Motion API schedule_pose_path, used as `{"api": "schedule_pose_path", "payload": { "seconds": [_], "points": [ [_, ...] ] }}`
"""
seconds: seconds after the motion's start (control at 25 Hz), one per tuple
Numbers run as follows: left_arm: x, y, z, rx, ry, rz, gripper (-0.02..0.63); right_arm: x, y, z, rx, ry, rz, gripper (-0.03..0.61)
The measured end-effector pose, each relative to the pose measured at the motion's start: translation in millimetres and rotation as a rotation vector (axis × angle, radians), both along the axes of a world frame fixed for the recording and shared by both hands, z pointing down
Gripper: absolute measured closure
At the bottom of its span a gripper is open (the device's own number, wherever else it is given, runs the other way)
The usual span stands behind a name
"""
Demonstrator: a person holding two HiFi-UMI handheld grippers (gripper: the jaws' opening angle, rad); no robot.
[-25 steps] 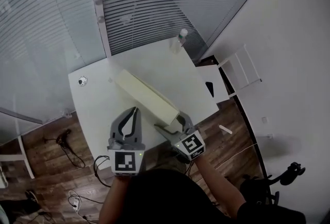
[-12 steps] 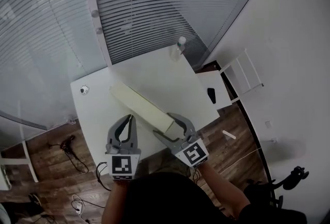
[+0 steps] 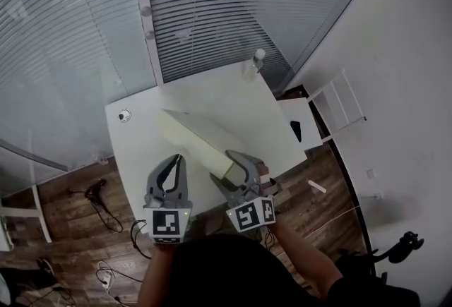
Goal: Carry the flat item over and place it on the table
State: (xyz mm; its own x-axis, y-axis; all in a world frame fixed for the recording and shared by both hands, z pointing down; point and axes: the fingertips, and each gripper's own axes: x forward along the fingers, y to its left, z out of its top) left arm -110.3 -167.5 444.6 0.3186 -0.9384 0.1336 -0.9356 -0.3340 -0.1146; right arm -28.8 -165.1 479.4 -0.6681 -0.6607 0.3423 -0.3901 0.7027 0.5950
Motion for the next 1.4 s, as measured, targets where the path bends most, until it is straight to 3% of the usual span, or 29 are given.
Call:
{"api": "schedule_pose_path", "payload": {
  "seconds": [0.2,0.72,0.88,1.12,1.4],
  "points": [
    [-9,3,-2,0.010,0.006,-0.009,0.612,-26,8,22,0.094,0.141,-0.054,0.290],
    [-38,3,13,-0.016,0.022,-0.078,0.612,-57,16,79,0.172,0.317,-0.197,0.296],
    [-51,3,28,-0.052,0.031,-0.101,0.612,-58,19,83,0.153,0.315,-0.205,0.296],
    [-55,6,35,-0.072,0.032,-0.108,0.612,-51,32,132,0.117,0.421,-0.263,0.281],
    [-56,7,41,-0.081,0.028,-0.099,0.612,-58,42,160,0.073,0.458,-0.318,0.270]
  ]
}}
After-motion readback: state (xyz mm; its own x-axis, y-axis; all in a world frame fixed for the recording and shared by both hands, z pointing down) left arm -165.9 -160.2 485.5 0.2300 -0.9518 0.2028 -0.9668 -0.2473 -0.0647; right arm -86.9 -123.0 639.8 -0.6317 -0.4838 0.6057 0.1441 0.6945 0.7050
